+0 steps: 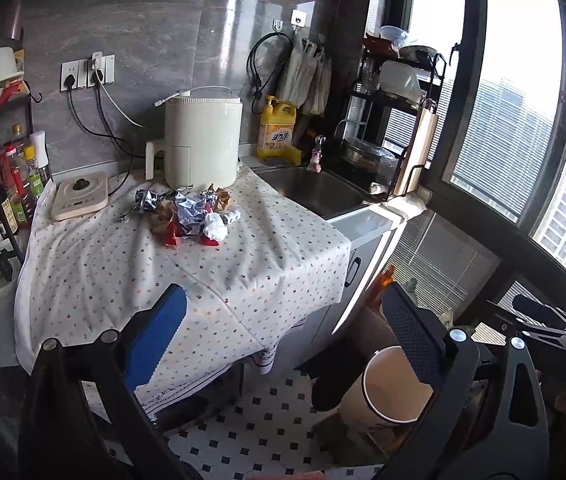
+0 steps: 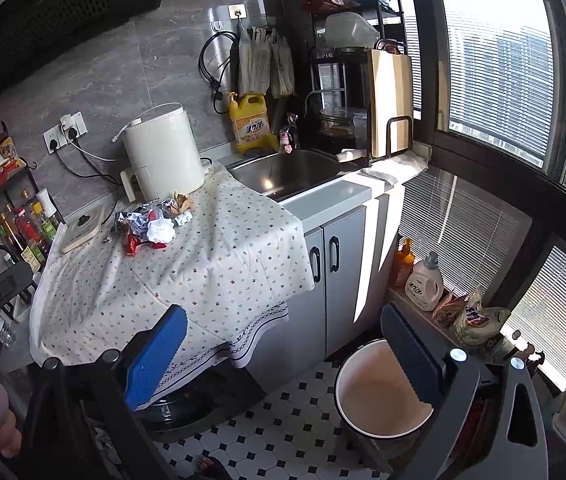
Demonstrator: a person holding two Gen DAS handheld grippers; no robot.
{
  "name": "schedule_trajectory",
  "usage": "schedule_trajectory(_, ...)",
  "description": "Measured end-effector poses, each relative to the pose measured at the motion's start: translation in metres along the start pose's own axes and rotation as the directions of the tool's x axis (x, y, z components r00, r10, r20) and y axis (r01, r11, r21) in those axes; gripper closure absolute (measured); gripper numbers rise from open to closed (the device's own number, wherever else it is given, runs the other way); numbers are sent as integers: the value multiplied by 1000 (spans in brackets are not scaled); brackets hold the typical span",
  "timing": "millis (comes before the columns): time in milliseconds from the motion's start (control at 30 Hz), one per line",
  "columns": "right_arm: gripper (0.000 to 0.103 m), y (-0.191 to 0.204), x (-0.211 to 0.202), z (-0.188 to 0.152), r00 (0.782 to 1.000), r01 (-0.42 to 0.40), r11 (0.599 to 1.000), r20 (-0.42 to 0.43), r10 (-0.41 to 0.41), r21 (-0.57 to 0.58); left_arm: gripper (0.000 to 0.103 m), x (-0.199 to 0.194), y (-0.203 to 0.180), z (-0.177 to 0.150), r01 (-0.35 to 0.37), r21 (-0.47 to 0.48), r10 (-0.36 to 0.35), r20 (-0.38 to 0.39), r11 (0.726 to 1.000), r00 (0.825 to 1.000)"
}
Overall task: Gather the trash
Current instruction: 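Move both tools toward the trash pile on the dotted tablecloth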
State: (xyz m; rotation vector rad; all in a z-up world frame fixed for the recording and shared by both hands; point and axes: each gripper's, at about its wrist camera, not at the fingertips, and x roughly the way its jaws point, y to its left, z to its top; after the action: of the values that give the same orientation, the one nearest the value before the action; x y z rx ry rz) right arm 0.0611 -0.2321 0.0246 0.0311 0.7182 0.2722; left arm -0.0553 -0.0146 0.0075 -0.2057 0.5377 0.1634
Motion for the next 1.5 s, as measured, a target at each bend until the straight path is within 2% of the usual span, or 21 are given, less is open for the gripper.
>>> schedule_trajectory(900,8,-4,1,6,999,-46,999,17,46,-9,6,-23,-3,0,-62,-25,63,47,998,997)
schedule_trajectory(1500,8,-6,9,9,997,-72,997,-9,72,15,6,-18,2,0,-96,-37,96,2,995,995)
